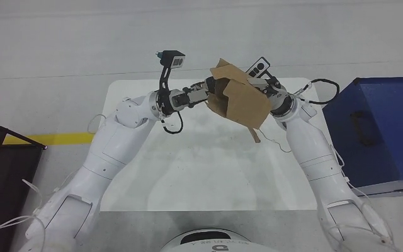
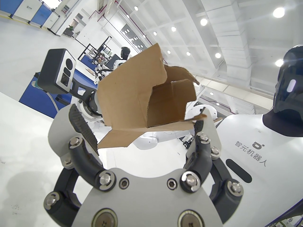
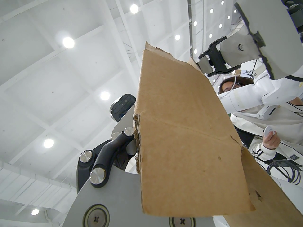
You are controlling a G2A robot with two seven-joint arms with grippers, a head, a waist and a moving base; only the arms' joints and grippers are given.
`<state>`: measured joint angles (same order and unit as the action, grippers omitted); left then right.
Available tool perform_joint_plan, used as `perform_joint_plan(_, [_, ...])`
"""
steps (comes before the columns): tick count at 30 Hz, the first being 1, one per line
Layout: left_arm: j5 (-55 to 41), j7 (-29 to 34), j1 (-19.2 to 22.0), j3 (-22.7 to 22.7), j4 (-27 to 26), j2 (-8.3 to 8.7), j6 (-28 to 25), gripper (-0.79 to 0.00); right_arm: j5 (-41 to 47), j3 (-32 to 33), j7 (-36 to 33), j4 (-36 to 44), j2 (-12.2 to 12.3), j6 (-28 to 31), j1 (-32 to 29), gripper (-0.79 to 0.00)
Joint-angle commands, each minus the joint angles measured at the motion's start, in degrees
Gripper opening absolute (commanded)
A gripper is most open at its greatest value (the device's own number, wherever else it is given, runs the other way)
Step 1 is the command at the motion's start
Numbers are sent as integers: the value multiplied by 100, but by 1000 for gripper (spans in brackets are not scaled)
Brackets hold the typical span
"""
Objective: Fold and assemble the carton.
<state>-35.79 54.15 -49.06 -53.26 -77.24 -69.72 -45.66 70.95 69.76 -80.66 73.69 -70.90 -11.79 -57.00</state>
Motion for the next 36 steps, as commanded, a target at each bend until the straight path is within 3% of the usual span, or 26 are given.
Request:
perform_joint_plan(1, [84, 19, -61, -61, -103, 15, -50, 0, 0, 0, 0, 0, 0, 0, 0, -785])
perform_joint_plan(5, [562, -214, -220, -239, -329, 50, -130, 0, 0, 0, 0, 0, 0, 0, 0, -785])
perform_joint_plan(21, [562, -214, -220, -239, -329, 50, -130, 0, 0, 0, 0, 0, 0, 0, 0, -785])
perform_joint_plan(25, [1646, -1495, -557, -1008, -594, 83, -1188, 0, 459, 149, 82, 94, -16, 58, -99, -785])
perform_joint_plan(31, [3370, -3033, -1053, -1569, -1208, -22, -1234, 0, 868, 230, 337, -106, -65, 189, -121, -785])
perform_joint_plan(36, [4613, -4288, -1003, -1408, -988, -229, -1173, 0, 946, 121, 497, -136, -126, 313, -105, -785])
